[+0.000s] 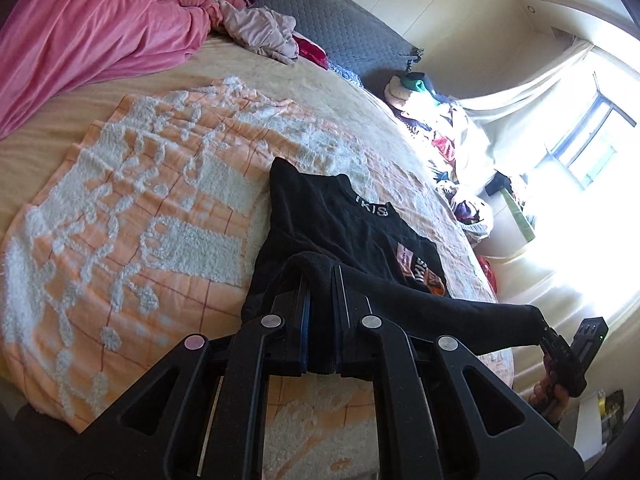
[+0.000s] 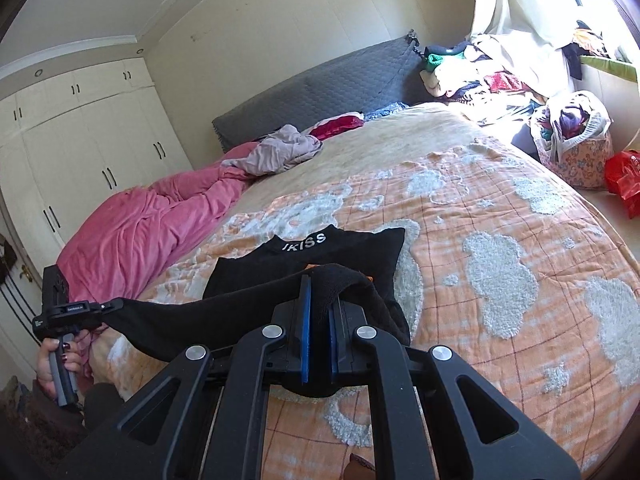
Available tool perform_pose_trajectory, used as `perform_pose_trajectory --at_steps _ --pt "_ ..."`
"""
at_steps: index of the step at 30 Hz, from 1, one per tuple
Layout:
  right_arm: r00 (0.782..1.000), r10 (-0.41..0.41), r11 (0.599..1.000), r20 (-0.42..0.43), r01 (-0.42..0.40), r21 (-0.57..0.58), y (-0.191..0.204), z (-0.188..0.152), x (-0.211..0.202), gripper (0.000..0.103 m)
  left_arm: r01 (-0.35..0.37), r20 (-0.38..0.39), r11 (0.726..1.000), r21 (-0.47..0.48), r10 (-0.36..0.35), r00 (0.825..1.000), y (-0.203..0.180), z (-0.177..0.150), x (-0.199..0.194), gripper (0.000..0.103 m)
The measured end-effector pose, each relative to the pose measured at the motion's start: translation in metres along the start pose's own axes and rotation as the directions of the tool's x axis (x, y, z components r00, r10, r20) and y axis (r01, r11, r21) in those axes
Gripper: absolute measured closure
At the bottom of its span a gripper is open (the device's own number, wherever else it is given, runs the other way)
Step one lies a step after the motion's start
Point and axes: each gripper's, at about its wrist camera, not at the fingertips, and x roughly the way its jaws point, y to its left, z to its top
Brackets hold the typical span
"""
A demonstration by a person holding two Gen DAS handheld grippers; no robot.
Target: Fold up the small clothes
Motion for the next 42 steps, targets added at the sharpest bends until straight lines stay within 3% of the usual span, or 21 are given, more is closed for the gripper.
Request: perform_pose_trajectory --at_steps 25,42 --pt "0.998 -0.065 0.998 0.007 0.065 0.019 -0.006 0.032 0.039 0.097 -0.005 0.054 1.000 0.017 0.005 0.999 -0.014 0.040 0.026 0.100" --pt "0.992 -0.124 0.992 -0.030 0.124 0.001 -0.015 0.054 0.092 0.097 -0.072 0.044 0.997 0.019 0.071 0.996 -0.003 0.068 0.067 0.100"
